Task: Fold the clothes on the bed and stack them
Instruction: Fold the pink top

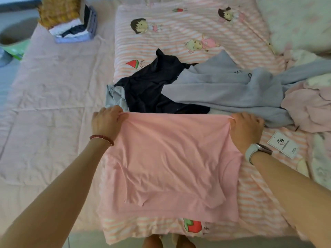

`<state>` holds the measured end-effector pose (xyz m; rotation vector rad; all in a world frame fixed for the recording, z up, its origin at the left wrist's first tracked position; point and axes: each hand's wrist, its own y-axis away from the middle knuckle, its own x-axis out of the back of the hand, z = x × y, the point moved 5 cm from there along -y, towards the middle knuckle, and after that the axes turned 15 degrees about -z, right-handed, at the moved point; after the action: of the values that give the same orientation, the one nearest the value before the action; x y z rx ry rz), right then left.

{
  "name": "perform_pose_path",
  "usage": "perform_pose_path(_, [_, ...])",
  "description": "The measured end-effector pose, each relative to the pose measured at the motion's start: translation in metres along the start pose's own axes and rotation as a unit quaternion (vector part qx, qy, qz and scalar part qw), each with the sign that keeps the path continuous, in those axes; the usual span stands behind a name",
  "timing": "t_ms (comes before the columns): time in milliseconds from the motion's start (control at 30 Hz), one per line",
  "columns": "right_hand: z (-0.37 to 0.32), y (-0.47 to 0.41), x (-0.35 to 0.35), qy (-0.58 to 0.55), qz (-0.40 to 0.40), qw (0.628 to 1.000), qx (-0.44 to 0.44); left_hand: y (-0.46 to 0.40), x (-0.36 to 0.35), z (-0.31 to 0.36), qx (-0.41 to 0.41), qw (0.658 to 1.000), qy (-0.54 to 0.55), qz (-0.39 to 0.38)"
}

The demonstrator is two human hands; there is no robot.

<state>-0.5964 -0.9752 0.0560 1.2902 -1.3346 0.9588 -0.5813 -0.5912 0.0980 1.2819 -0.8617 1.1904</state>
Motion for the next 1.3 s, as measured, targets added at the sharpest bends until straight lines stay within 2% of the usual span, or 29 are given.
perform_pose_path(100, [0.001,-0.009,-0.008,-0.061,-0.032,0.997,-0.042,-0.017,-0.016,0.014,0.049,0.999,-0.005,-0.021])
perform_pose_path(233, [0.019,0.029,-0.05,-0.205,-0.107,0.964,-0.133,0.018,-0.072,0.059,-0.03,0.994,-0.027,-0.104])
perform_pose_path(333, [0.036,0.066,-0.087,-0.291,-0.134,0.925,-0.203,0.062,-0.125,0.093,-0.094,0.975,-0.026,-0.198])
perform_pose_path(467, [0.043,0.089,-0.106,-0.399,-0.132,0.873,-0.248,0.097,-0.189,0.111,-0.111,0.945,-0.071,-0.299])
perform_pose_path(600, [0.044,0.077,-0.106,-0.448,-0.115,0.853,-0.242,0.097,-0.213,0.106,-0.104,0.94,-0.106,-0.308])
perform_pose_path(767, [0.046,0.055,-0.103,-0.522,-0.138,0.791,-0.287,0.095,-0.216,0.104,-0.109,0.939,-0.11,-0.307])
perform_pose_path(833, [0.043,0.051,-0.1,-0.517,-0.138,0.793,-0.291,0.096,-0.217,0.103,-0.111,0.937,-0.114,-0.31])
perform_pose_path(900, [0.038,0.05,-0.095,-0.49,-0.126,0.819,-0.271,0.095,-0.217,0.104,-0.112,0.932,-0.11,-0.326])
perform_pose_path(1000, [0.017,0.057,-0.08,-0.407,-0.159,0.885,-0.161,0.09,-0.21,0.103,-0.124,0.922,-0.072,-0.361])
perform_pose_path(1067, [-0.006,0.059,-0.064,-0.322,-0.183,0.926,-0.066,0.085,-0.194,0.097,-0.117,0.919,0.053,-0.373])
perform_pose_path(1100, [-0.021,0.059,-0.055,-0.302,-0.196,0.932,-0.031,0.082,-0.183,0.089,-0.096,0.909,0.173,-0.368])
perform_pose_path(1133, [-0.038,0.06,-0.046,-0.299,-0.21,0.931,-0.007,0.079,-0.17,0.078,-0.061,0.881,0.308,-0.355])
perform_pose_path(1167, [-0.059,0.06,-0.038,-0.309,-0.223,0.924,0.013,0.077,-0.157,0.062,-0.016,0.838,0.431,-0.333])
perform_pose_path(1233, [-0.111,0.062,-0.029,-0.348,-0.255,0.901,0.05,0.076,-0.134,0.023,0.08,0.731,0.614,-0.287])
perform_pose_path(1300, [-0.174,0.067,-0.031,-0.4,-0.29,0.865,0.085,0.079,-0.123,-0.021,0.144,0.617,0.734,-0.247])
